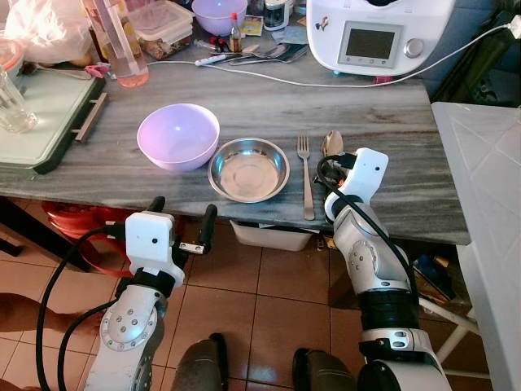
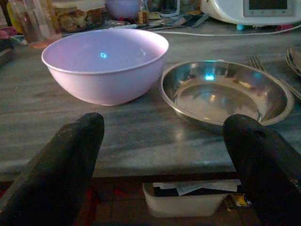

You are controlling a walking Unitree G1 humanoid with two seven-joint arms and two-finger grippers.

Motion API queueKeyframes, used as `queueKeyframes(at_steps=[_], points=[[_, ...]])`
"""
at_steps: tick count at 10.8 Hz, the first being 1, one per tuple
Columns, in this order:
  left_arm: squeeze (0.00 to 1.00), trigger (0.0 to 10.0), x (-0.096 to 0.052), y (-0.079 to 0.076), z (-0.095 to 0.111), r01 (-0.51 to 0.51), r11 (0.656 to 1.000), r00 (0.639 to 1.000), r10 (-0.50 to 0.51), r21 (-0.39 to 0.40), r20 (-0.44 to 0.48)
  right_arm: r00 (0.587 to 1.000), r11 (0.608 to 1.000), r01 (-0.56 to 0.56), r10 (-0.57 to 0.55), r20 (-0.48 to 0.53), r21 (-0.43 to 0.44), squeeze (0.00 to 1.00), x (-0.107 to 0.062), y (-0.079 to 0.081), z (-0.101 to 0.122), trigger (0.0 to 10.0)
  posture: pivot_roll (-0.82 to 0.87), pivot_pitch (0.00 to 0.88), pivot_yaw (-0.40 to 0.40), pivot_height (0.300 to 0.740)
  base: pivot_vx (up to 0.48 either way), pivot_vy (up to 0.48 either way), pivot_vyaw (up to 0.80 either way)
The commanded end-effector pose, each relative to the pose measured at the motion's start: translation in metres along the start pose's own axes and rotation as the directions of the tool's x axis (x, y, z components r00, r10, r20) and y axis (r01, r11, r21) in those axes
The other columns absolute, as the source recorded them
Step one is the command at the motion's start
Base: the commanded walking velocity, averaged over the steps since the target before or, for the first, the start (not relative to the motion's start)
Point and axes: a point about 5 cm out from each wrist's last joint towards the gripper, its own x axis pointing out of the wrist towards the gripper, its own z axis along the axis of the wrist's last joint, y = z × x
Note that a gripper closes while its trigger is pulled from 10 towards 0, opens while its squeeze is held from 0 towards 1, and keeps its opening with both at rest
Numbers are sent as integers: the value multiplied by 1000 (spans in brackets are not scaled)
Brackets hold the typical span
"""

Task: Setting the table

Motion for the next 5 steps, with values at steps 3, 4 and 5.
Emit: queueKeyframes(at_steps=[3,4,5], points=[[0,10000,-2,2,3,-1,1000,1000,1,9,2,1000,1000,-11,10,-21,-15,0,2,2,-7,10000,116,191,46,740,0,0,0],[0,10000,-2,2,3,0,1000,1000,0,10,1,1000,1000,-10,10,-19,-13,0,5,2,-4,10000,118,193,45,740,0,0,0],[0,10000,-1,4,4,-5,1000,1000,5,13,3,1000,1000,-9,9,-19,-15,0,5,1,-3,10000,121,193,44,740,0,0,0]])
